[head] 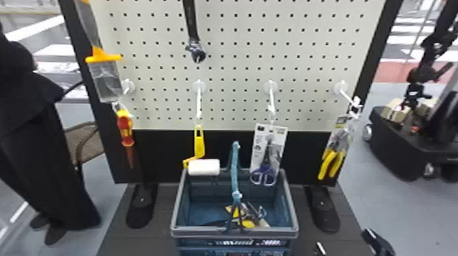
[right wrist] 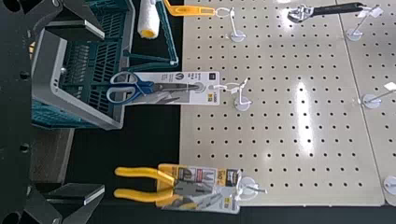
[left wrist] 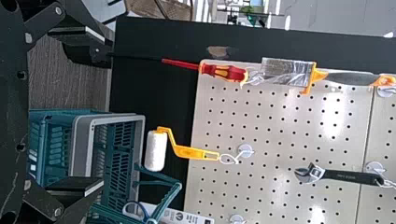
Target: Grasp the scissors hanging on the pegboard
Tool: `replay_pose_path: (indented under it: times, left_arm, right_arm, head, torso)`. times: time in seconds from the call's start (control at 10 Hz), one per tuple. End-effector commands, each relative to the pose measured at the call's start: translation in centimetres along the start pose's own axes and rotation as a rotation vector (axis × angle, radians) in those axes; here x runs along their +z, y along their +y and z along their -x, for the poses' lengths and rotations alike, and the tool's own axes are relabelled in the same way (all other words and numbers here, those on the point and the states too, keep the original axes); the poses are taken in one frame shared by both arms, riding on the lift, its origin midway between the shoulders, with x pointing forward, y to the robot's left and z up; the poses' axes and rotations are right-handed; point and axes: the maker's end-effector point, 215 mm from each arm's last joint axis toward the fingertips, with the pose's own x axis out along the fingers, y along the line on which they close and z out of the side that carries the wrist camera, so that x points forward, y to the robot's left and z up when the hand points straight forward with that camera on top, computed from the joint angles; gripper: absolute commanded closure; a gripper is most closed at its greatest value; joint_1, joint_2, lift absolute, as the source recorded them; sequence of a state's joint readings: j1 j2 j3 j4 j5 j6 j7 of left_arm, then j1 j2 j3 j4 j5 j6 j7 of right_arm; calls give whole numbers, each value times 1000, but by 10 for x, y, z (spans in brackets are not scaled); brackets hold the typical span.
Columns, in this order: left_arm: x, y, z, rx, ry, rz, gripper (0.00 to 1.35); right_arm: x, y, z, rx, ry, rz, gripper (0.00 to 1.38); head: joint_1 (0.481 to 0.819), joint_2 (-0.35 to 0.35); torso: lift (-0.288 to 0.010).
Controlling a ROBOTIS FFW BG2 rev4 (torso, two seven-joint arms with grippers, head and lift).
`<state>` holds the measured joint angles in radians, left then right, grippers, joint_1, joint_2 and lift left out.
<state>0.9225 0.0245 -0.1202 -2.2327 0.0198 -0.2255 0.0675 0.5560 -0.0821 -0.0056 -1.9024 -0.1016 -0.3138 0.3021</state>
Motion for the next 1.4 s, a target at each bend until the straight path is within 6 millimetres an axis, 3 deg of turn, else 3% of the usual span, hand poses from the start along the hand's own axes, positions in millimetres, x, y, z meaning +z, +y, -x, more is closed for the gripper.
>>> replay_pose_path:
  times: [0.0, 0.5, 0.9, 1.1, 1.3]
  left_arm:
    - [-1, 0, 0, -1, 2, 1, 228]
    - [-1, -3, -4, -5, -5, 5, 228]
    - [-4, -7, -8, -14, -7, 10, 228]
    - [-5, -8, -9, -17, -7, 13, 228]
    - [-7, -13, -13, -28, -9, 21, 228]
  right_arm:
    - [-6, -2, -17, 25, 2, 5, 145]
    - [-21, -4, -89, 163, 10, 29, 145]
    - [-16, -8, -134, 234, -2, 55, 145]
    - [-25, 7, -157, 285, 11, 21, 145]
    - [-20, 15, -174, 315, 7, 19, 140]
  head:
    - [549, 0]
    - [549, 0]
    - [549, 0]
    - [549, 0]
    - [549, 0]
  torso:
    - [-100]
    - [-100]
    - [-100]
    - [-100]
    - [-100]
